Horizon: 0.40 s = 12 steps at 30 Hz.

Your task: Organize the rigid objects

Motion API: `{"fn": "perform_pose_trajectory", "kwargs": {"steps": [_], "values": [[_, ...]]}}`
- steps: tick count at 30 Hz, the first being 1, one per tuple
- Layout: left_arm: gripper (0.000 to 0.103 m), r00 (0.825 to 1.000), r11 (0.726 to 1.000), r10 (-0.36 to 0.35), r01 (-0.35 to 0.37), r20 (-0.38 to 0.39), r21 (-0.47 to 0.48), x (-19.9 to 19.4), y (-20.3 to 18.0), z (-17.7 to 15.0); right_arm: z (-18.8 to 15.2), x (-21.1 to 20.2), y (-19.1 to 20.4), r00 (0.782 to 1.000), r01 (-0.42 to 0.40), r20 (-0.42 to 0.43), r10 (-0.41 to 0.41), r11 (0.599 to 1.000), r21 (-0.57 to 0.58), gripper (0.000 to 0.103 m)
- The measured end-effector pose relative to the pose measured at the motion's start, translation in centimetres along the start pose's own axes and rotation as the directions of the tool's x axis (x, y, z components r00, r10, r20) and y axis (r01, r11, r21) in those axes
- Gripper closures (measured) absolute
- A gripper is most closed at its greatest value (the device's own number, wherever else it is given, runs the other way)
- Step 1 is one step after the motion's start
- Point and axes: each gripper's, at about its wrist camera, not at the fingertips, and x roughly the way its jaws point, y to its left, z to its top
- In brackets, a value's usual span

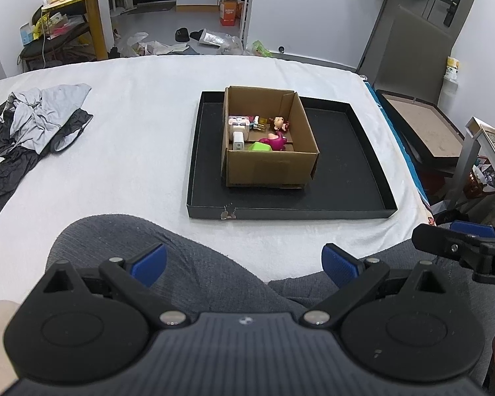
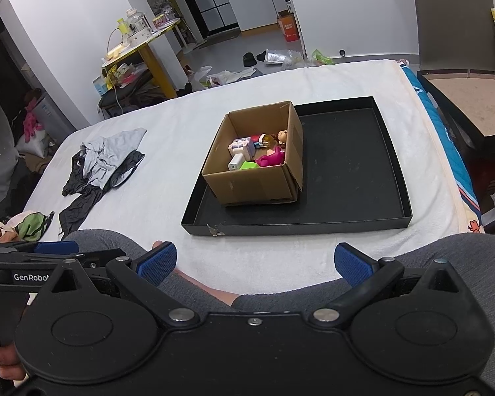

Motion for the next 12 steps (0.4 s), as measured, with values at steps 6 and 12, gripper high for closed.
{"fn": "perform_pose_trajectory", "kwargs": {"steps": [6,12], "values": [[0.003,1.0,1.0,0.0,0.0,0.003,0.003,0.04,-0.18,-0.08,-0.06,0.01,-0.01,1.0,0.002,0.0,-0.002,1.0,0.002,0.0],[0.003,1.0,1.0,-0.002,0.002,0.0,0.004,0.09,-0.3,-0.1,-0.39,0.09,0.04,1.0,0.002,0.001,-0.002,1.0,0.005,0.0]]}}
